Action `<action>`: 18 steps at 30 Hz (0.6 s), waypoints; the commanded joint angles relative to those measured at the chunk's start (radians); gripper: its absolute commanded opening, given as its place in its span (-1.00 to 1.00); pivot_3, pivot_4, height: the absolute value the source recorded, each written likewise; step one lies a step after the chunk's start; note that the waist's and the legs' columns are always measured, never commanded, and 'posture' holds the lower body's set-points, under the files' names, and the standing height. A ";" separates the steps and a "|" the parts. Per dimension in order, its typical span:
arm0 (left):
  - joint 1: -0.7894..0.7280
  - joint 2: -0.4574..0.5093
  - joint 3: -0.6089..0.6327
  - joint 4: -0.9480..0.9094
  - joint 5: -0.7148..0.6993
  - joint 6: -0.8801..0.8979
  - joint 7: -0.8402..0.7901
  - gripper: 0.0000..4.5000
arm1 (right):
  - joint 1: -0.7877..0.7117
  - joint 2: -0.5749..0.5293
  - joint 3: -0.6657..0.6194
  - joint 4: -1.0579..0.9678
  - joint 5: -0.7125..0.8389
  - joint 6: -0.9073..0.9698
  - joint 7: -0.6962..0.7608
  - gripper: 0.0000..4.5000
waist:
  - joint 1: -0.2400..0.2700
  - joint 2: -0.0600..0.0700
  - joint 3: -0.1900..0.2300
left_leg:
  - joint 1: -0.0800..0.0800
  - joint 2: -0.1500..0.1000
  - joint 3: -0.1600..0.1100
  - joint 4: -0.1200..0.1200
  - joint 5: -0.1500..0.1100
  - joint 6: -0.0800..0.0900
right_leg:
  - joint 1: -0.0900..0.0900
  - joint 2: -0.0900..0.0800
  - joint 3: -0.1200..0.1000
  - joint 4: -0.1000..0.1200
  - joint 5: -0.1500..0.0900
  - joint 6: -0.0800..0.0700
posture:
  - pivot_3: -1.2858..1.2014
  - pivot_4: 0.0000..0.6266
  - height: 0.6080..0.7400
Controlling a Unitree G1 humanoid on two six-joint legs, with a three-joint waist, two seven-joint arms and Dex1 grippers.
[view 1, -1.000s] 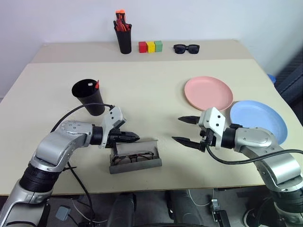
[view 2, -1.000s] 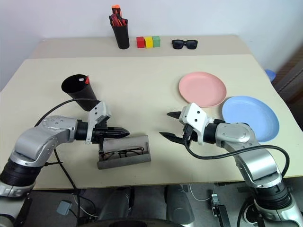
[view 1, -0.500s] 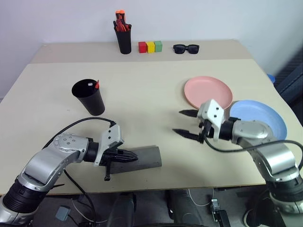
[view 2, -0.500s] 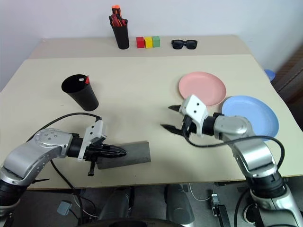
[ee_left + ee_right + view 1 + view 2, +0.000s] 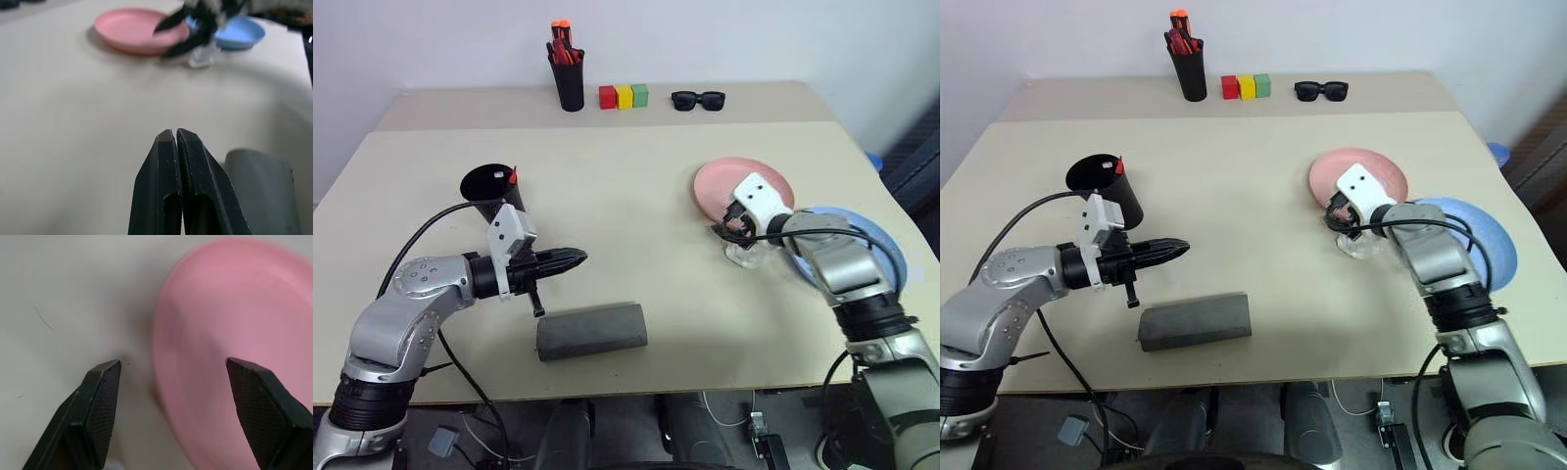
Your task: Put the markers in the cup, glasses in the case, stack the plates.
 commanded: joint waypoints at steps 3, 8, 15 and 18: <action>0.015 -0.001 -0.004 -0.066 0.008 -0.029 0.029 -1.00 | -0.059 0.020 -0.009 0.088 -0.063 -0.074 -0.030 -0.02 | 0.001 0.000 0.000 | 0.000 0.000 0.000 0.000 0.000 0.000 | 0.000 0.000 0.000 0.000 0.000 0.000 | 0.03 -0.52 1.00; 0.025 -0.020 -0.016 -0.071 0.015 -0.045 0.061 -1.00 | -0.040 0.008 -0.039 0.019 -0.062 -0.062 -0.016 -0.99 | 0.003 0.000 0.000 | 0.000 0.000 0.000 0.000 0.000 0.000 | 0.000 0.000 0.000 0.000 0.000 0.000 | 0.03 -0.52 1.00; -0.035 -0.086 -0.053 -0.007 0.078 -0.086 0.133 -1.00 | 0.103 -0.148 -0.155 -0.263 -0.059 -0.126 0.020 -0.99 | 0.011 0.001 0.000 | -0.001 -0.001 0.000 0.000 0.000 0.000 | 0.000 0.000 0.000 0.000 0.000 0.001 | 0.03 -0.52 1.00; -0.057 -0.104 -0.079 0.014 0.088 -0.095 0.129 -1.00 | 0.220 -0.242 -0.296 -0.410 0.019 -0.063 0.094 -0.99 | 0.012 0.001 0.000 | -0.001 -0.001 0.000 0.000 0.000 0.000 | 0.000 0.000 0.000 0.000 0.000 0.001 | 0.03 -0.52 1.00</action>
